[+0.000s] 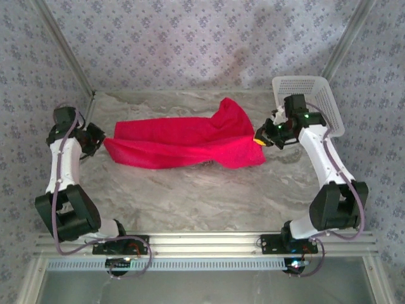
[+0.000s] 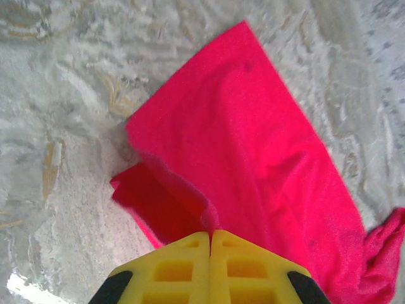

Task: Fold the inside-out t-shirt

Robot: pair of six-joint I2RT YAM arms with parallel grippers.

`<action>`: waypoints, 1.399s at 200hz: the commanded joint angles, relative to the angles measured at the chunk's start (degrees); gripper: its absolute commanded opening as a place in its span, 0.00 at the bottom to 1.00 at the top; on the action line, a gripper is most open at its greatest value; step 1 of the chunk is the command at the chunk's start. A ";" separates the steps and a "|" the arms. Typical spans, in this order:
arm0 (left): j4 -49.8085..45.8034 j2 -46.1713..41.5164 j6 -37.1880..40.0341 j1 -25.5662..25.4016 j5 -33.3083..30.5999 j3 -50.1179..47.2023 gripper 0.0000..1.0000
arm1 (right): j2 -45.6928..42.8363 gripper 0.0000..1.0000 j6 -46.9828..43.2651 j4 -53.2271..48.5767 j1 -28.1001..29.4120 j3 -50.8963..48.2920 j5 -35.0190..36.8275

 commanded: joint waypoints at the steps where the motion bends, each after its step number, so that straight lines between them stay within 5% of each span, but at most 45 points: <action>1: 2.31 3.62 -0.40 -0.37 -1.16 0.06 0.00 | 7.56 0.00 2.75 6.76 -0.08 0.85 -1.40; 36: 1.49 7.17 0.22 -1.31 -1.21 1.14 0.00 | 27.20 0.00 2.13 6.35 1.45 15.13 1.81; 67: 1.21 7.08 0.74 -1.36 -1.56 1.16 0.00 | 35.55 0.40 -1.37 -0.17 1.62 25.23 6.31; 90: 1.23 7.16 1.02 -1.36 -1.50 1.18 0.00 | 31.25 0.50 -4.29 -1.90 0.68 22.15 10.43; 131: 2.16 7.67 0.32 -1.53 0.30 1.08 0.00 | 17.96 0.51 -5.95 3.44 -0.01 2.63 14.70; 169: 1.82 7.58 1.15 -1.54 0.49 0.87 0.00 | 16.44 0.50 -6.63 6.82 -0.68 -6.66 13.68; 280: 1.45 6.92 1.36 -1.53 0.25 -0.18 0.00 | 20.99 0.51 -4.52 10.93 -0.10 -7.20 13.26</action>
